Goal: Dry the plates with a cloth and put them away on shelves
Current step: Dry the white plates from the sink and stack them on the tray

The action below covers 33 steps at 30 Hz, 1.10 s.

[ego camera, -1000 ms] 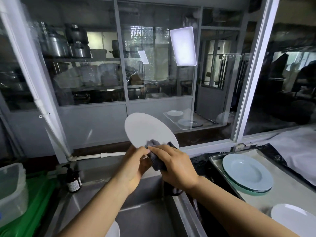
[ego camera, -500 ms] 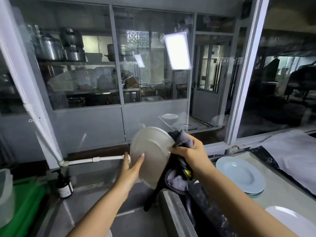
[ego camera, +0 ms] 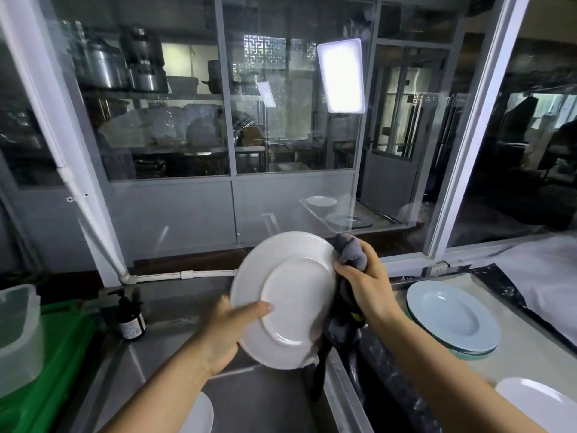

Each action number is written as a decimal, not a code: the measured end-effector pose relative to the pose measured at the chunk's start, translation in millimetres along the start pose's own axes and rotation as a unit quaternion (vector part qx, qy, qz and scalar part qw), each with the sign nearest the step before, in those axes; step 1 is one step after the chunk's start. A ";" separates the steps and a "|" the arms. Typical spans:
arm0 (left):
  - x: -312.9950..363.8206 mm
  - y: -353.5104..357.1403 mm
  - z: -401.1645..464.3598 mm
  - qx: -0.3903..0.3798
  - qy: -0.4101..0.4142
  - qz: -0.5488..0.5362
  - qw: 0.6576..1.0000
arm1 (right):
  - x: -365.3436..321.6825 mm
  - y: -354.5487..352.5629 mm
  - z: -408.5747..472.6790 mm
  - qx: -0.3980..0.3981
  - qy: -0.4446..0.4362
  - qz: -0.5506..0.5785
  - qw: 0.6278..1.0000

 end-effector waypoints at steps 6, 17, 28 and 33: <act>11.8 -3.9 4.0 0.032 0.022 0.037 0.999 | -22.1 66.1 -6.7 -0.131 -0.198 -0.238 0.942; 22.0 -25.7 -2.2 0.034 0.053 0.088 0.994 | -29.5 140.0 -19.2 -0.264 -0.315 -0.377 0.830; -15.9 -51.0 -5.2 0.106 -0.057 -0.042 0.992 | 74.4 65.2 -5.8 -0.114 0.005 -0.109 0.987; -33.7 -51.7 -5.3 0.015 -0.143 -0.044 0.989 | 70.8 70.3 5.4 -0.157 0.007 -0.149 0.976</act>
Point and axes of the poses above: each hand's wrist, its own z-axis towards the middle knuckle, its own y-axis out of the palm, x = y × z, the point moved 9 cm from there along z, towards the middle knuckle, and after that the axes turned 10 degrees about z, right-handed, at the moved point
